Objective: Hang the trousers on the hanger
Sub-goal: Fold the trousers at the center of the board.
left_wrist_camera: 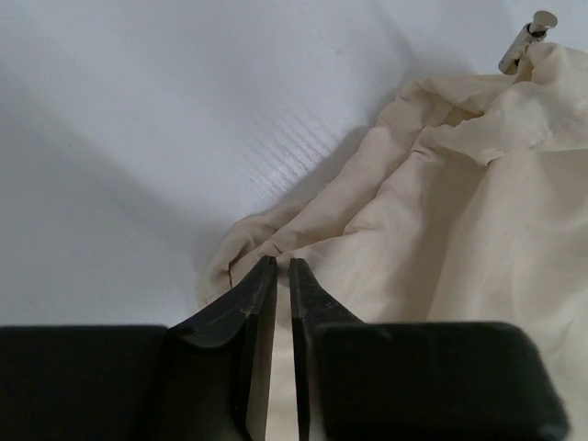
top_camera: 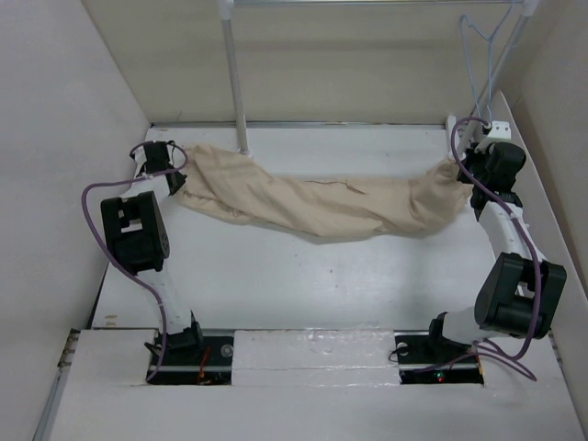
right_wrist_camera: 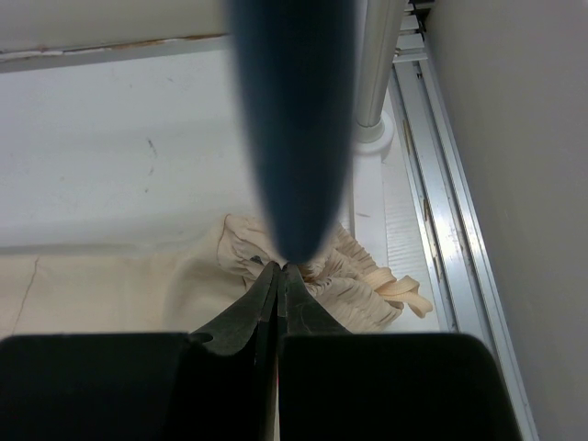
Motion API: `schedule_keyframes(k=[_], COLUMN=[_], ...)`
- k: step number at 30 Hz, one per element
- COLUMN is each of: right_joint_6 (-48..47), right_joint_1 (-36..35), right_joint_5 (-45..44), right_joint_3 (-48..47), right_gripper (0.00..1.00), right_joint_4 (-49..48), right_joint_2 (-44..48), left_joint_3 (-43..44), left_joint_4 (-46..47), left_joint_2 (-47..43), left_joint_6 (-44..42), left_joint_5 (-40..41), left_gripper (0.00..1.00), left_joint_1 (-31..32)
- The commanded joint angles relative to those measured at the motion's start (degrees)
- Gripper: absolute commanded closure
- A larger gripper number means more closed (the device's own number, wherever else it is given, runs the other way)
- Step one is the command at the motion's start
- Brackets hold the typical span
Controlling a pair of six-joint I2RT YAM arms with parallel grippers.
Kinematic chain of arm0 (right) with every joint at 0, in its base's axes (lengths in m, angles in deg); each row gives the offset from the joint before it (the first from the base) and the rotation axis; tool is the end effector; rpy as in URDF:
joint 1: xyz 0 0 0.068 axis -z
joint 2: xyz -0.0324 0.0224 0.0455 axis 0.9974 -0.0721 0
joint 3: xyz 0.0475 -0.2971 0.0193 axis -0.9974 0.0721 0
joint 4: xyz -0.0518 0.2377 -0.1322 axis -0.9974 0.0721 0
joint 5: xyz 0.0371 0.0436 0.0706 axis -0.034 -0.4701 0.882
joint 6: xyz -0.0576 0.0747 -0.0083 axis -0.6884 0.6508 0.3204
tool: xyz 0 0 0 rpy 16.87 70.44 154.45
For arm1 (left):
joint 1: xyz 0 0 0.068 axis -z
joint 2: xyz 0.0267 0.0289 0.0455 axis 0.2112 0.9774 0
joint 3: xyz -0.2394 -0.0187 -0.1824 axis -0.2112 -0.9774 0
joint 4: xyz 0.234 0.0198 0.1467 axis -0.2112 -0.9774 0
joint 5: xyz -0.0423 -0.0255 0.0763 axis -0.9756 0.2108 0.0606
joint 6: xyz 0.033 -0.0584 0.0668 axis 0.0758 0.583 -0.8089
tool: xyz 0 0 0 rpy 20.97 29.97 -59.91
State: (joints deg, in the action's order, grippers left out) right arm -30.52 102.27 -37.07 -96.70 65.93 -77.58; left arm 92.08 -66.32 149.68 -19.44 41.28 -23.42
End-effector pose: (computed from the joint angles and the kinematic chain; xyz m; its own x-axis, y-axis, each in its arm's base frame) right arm 0.3780 -0.0955 0.3045 -0.3136 0.0345 -0.9489 0.1010 0.9949 0.0028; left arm 0.4861 0.1047 0.1795 -0.3556 -0.6207 -0.6987 -0.5475 0.7442 -0.3825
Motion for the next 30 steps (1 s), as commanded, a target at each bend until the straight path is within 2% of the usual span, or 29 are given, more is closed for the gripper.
schedule_keyframes(k=[1,2,3,5,6,11,18,30], right_joint_6=[-0.29,-0.2,-0.2,-0.29,-0.2,-0.03,-0.03,-0.29], right_joint_1=[-0.5,-0.5,-0.5,-0.5,-0.5,-0.5,-0.5,-0.5], right_joint_5=[0.87,0.88,1.05,1.23,1.23,1.32,1.23,0.97], right_joint_3=[-0.78,-0.78,-0.87,-0.87,-0.87,-0.52,-0.69,-0.69], right_gripper=[1.0,1.0,1.0,1.0,1.0,1.0,1.0,1.0], right_joint_4=[-3.97,-4.06,-4.06,-4.14,-4.23,-4.67,-4.41,-4.32], right_joint_2=[1.91,1.74,1.56,1.21,1.21,1.29,1.82,1.65], left_joint_3=[1.41,1.76,1.33,0.1,-0.69,-0.79,0.01,3.17], left_joint_4=[-2.07,-2.69,-3.04,-1.99,-0.68,-1.02,-1.64,-3.75], left_joint_2=[-5.18,-5.44,-6.05,-7.72,-9.38,-8.0,-4.83,0.44], left_joint_6=[-1.44,-1.35,-1.09,-1.35,-1.27,-1.7,-1.35,-2.32], left_joint_5=[1.98,0.84,0.48,-0.22,-0.75,-1.99,1.18,3.38], left_gripper=[0.91,0.77,0.76,0.66,0.65,0.66,0.75,0.7], left_joint_1=[0.24,-0.46,-0.47,-0.47,-0.47,0.85,1.64,1.64])
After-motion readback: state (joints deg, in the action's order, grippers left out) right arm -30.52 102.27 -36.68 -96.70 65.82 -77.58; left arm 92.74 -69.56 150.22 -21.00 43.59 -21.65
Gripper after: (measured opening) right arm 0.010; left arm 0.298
